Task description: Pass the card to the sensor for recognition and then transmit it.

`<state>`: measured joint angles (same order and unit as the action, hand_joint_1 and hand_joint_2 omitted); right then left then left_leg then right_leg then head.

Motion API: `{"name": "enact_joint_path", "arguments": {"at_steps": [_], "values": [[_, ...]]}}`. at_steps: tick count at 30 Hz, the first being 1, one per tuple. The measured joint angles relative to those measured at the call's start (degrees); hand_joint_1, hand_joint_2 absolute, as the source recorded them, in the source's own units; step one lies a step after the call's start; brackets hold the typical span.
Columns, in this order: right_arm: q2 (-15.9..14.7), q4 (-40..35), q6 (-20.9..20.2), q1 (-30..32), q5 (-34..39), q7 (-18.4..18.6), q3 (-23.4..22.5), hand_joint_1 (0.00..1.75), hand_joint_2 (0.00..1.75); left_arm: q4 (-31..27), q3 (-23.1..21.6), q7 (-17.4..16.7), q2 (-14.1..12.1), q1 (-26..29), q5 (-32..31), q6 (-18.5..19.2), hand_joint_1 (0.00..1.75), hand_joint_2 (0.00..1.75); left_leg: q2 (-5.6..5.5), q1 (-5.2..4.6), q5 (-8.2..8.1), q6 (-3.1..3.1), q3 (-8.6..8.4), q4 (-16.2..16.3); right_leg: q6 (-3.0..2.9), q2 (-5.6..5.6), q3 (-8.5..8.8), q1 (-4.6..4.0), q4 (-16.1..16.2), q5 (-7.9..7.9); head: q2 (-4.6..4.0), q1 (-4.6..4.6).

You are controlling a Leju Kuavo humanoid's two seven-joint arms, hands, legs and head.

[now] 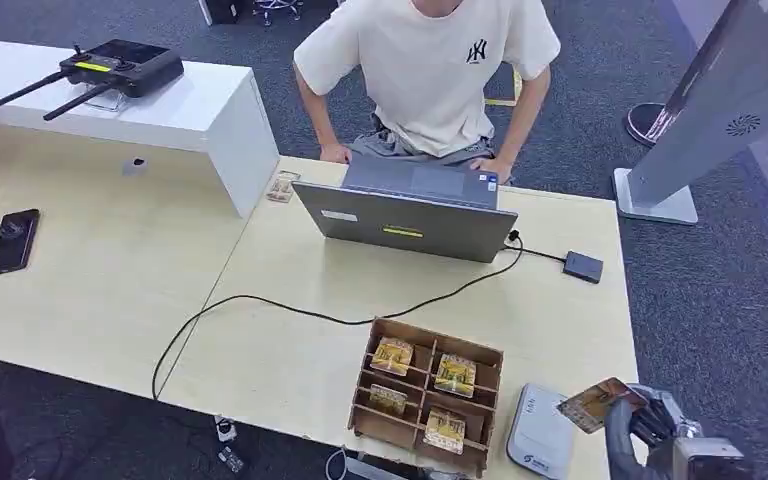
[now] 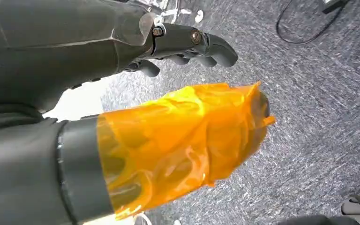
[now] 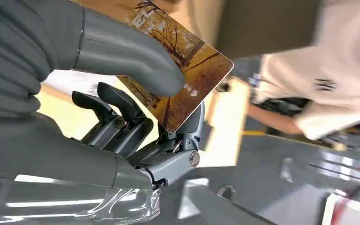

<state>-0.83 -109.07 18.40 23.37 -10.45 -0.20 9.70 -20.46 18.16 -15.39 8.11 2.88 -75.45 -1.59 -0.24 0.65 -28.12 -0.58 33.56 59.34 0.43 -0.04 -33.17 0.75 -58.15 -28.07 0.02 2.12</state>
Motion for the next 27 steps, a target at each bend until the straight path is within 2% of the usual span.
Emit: {"name": "enact_joint_path", "arguments": {"at_steps": [17,27], "values": [[-4.0,5.9,1.5,1.1,0.6,3.8,0.5,1.75,1.75,0.6,5.3,1.0,-0.2,0.0,-0.5,-0.3,0.00,0.00,0.01,0.00,-0.03,0.00,-0.02,0.0,0.00,0.01,0.00,0.00,0.0,0.00,0.00,0.02],[-5.0,10.3,0.2,-2.3,0.2,5.2,3.0,1.75,1.75,1.2,5.8,1.0,-0.5,-0.4,-1.4,-0.2,0.00,0.00,0.02,0.01,-0.03,0.00,-0.04,0.0,0.00,0.02,0.01,0.00,0.0,0.00,0.00,0.02]]}}
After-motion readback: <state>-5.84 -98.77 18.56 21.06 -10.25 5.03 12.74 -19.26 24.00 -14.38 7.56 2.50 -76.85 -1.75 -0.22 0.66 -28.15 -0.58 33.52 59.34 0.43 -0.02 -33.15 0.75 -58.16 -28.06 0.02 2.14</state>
